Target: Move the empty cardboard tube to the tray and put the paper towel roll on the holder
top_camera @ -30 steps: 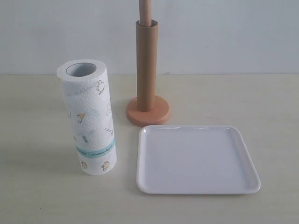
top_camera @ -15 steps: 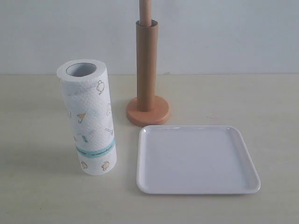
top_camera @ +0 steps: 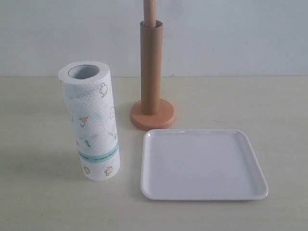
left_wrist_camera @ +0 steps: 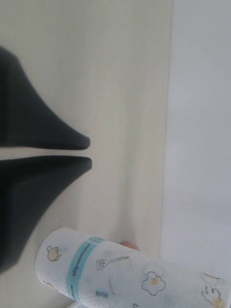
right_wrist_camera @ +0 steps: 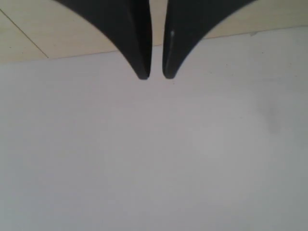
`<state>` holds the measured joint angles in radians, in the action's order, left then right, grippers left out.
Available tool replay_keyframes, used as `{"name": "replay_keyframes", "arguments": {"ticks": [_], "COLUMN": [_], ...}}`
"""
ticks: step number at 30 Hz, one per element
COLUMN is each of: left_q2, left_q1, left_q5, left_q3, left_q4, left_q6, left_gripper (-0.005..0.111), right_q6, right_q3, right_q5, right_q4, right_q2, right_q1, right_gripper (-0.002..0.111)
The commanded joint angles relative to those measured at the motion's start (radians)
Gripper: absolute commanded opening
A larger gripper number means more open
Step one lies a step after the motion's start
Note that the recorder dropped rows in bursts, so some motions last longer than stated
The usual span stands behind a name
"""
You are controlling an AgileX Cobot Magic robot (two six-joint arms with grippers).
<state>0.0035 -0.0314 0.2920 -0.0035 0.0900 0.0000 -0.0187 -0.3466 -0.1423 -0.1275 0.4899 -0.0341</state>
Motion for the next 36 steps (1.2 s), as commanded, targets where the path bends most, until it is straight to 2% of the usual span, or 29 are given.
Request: {"name": "replay_keyframes", "arguments": {"ticks": [1, 11, 13, 19, 23, 32, 36], "left_q2": [-0.003, -0.003, -0.003, -0.003, -0.003, -0.003, -0.003], "left_q1": [0.004, 0.004, 0.004, 0.004, 0.004, 0.004, 0.004], "left_q5": [-0.004, -0.004, -0.004, -0.004, -0.004, -0.004, -0.004], "left_q3": [0.004, 0.004, 0.004, 0.004, 0.004, 0.004, 0.004], "left_q4": [0.0, 0.0, 0.0, 0.0, 0.0, 0.0, 0.0], "left_q6": [0.0, 0.0, 0.0, 0.0, 0.0, 0.0, 0.0], "left_gripper": [0.004, 0.004, 0.004, 0.004, 0.004, 0.004, 0.004], "right_q6": [0.011, 0.118, 0.118, 0.122, 0.122, 0.202, 0.24], "right_q3": [-0.008, -0.008, -0.008, -0.016, -0.056, -0.23, -0.32], "right_q5": [-0.014, -0.06, -0.102, -0.353, -0.506, -0.711, -0.725], "right_q4": [0.005, 0.032, 0.094, 0.428, 0.446, 0.448, 0.452], "right_q2": [0.037, 0.298, 0.369, 0.575, 0.721, 1.063, 1.184], "right_q1": [-0.005, 0.012, 0.054, 0.299, 0.418, 0.45, 0.452], "right_gripper": [0.009, 0.009, 0.009, 0.009, 0.009, 0.009, 0.01]}}
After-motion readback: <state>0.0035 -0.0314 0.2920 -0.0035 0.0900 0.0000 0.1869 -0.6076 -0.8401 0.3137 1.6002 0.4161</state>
